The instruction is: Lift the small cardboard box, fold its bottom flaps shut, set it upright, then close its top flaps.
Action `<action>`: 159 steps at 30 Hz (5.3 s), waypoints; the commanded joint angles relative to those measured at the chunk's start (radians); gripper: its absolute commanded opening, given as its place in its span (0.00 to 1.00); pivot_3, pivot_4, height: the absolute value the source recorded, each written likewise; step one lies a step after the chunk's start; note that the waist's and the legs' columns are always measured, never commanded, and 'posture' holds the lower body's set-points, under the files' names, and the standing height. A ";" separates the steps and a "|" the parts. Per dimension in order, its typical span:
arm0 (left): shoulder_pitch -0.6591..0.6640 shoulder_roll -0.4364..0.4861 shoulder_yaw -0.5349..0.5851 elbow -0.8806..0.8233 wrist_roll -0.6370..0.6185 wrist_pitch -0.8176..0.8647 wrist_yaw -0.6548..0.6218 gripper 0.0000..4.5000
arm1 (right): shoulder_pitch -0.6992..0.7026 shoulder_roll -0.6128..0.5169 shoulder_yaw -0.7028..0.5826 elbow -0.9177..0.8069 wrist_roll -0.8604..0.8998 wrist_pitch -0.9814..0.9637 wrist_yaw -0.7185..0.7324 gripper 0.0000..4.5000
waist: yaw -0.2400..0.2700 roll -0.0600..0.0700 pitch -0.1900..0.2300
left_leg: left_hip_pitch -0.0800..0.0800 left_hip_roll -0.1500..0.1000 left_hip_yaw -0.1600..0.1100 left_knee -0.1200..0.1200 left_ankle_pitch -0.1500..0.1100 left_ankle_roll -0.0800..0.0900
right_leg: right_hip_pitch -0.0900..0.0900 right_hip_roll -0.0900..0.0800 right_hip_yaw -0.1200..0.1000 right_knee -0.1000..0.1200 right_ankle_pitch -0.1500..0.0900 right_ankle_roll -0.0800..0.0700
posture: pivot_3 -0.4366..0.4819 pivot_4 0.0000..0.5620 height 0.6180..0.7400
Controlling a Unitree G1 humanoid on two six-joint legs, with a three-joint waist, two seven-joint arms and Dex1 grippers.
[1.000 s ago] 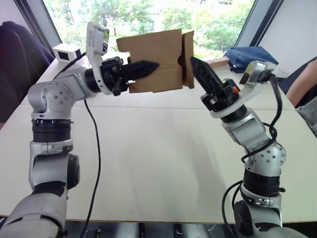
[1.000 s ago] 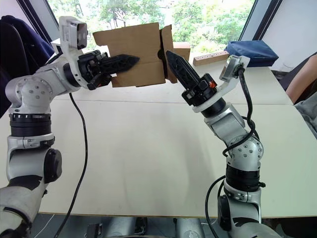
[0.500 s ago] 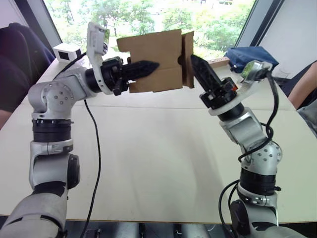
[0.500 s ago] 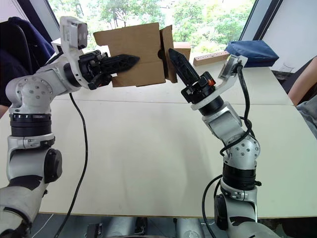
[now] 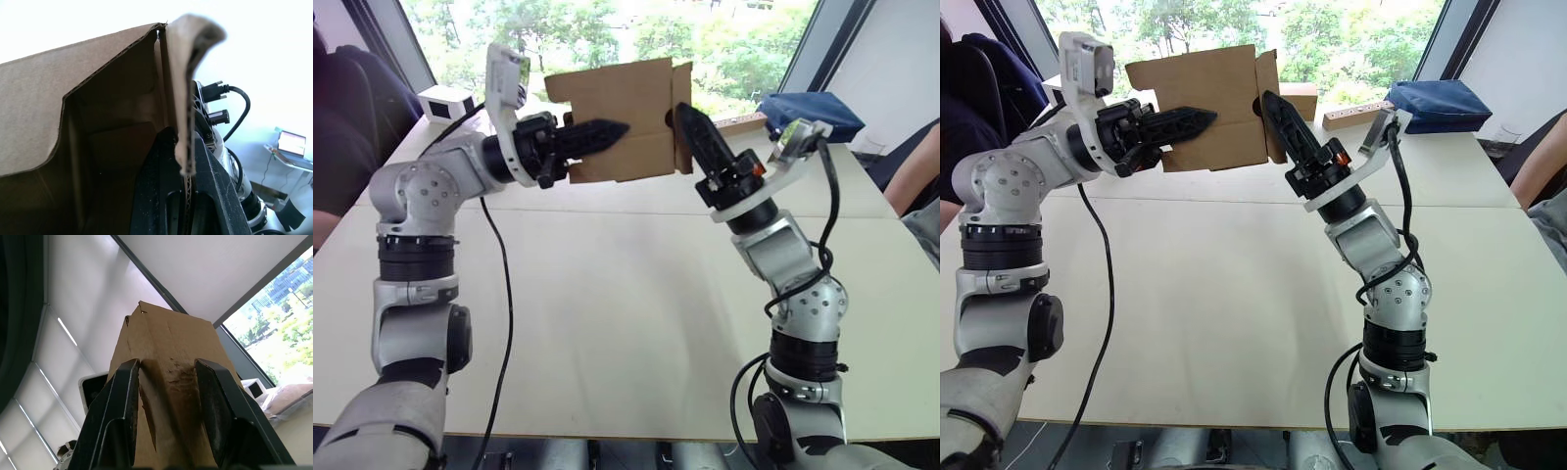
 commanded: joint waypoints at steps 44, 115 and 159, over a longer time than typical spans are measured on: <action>-0.016 -0.052 0.033 -0.002 0.008 -0.059 0.044 0.00 | 0.011 0.151 0.095 -0.094 -0.017 0.009 -0.009 0.40 | -0.001 0.000 0.000 | 0.000 0.000 0.000 0.000 0.000 0.000 | 0.000 0.000 0.000 0.000 0.000 0.000 | 0.48 0.27 1.00; -0.365 0.188 -0.844 -0.098 0.683 -0.120 -0.485 0.00 | 0.555 -0.932 -0.137 -0.371 -0.093 0.310 0.366 0.02 | 0.028 0.001 0.001 | -0.010 -0.002 0.001 0.003 -0.002 0.005 | -0.007 0.002 0.002 -0.005 -0.002 -0.003 | 0.48 0.27 1.00; -0.497 -0.090 -0.809 -0.067 0.550 0.382 -0.457 0.83 | 0.519 -0.827 -0.074 -0.306 -0.375 0.259 0.479 0.00 | 0.027 0.000 0.001 | -0.010 0.000 0.000 0.006 -0.002 0.004 | -0.008 0.005 0.003 0.000 -0.001 0.001 | 0.48 0.27 1.00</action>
